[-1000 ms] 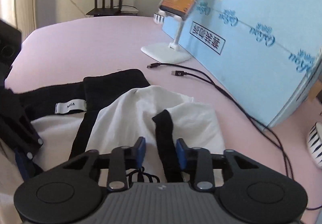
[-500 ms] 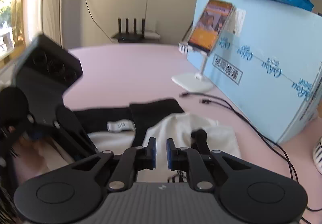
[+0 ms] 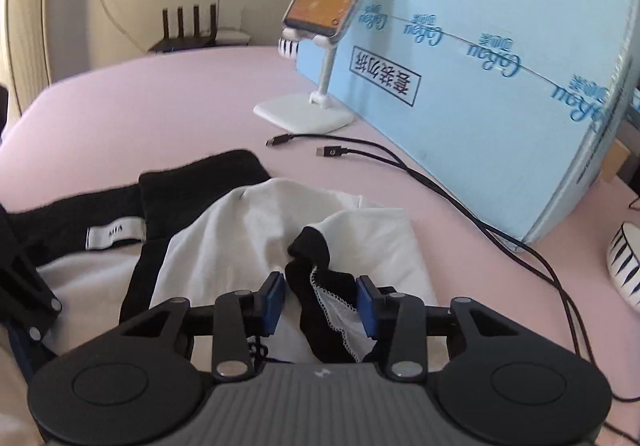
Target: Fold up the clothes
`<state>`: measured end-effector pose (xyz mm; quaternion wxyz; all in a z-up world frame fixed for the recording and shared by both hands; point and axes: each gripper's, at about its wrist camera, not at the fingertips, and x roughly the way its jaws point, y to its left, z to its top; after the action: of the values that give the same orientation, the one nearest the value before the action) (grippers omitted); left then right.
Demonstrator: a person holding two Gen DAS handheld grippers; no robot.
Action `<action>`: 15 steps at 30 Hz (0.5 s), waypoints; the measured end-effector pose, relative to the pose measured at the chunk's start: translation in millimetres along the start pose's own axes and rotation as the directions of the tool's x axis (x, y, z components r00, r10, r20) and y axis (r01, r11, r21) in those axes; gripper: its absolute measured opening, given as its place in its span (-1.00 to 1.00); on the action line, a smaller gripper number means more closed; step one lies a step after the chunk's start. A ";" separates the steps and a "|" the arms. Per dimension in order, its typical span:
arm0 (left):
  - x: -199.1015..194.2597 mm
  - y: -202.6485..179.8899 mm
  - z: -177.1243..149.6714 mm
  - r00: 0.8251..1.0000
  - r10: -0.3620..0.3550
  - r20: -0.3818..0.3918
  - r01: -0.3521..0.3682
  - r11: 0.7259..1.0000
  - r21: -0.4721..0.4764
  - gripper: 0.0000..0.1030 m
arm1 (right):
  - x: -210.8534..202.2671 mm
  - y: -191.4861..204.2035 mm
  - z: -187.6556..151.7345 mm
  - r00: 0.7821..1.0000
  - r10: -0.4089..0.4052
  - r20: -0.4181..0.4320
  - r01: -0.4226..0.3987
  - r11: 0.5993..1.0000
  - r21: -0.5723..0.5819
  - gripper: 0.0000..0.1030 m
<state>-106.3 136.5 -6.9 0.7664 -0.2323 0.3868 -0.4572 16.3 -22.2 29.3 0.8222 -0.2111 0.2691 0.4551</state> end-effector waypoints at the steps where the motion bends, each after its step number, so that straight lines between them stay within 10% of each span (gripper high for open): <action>1: 0.1 0.0 0.0 1.000 0.000 0.000 0.000 1.000 -0.001 0.86 | -4.2 -0.7 0.2 1.000 0.004 0.014 -0.004 1.000 0.008 -0.60; 7: 0.9 0.7 1.4 1.000 -0.001 0.003 0.001 1.000 -0.004 0.86 | -48.8 4.1 12.5 0.988 0.041 0.147 -0.041 0.999 -0.003 -0.84; 12: 2.4 0.4 1.5 1.000 0.000 0.003 0.000 1.000 -0.003 0.86 | -55.2 16.7 4.5 0.994 0.068 0.090 -0.063 0.996 -0.059 -0.83; 15: -0.1 1.8 2.0 1.000 0.007 0.020 -0.006 1.000 -0.010 0.86 | -45.6 23.4 -2.2 1.000 0.010 0.019 -0.008 0.995 -0.097 -0.48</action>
<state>-103.9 137.5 -6.9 0.7705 -0.2393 0.3822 -0.4505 -24.6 -40.8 54.2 0.8114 -0.2451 0.2394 0.4735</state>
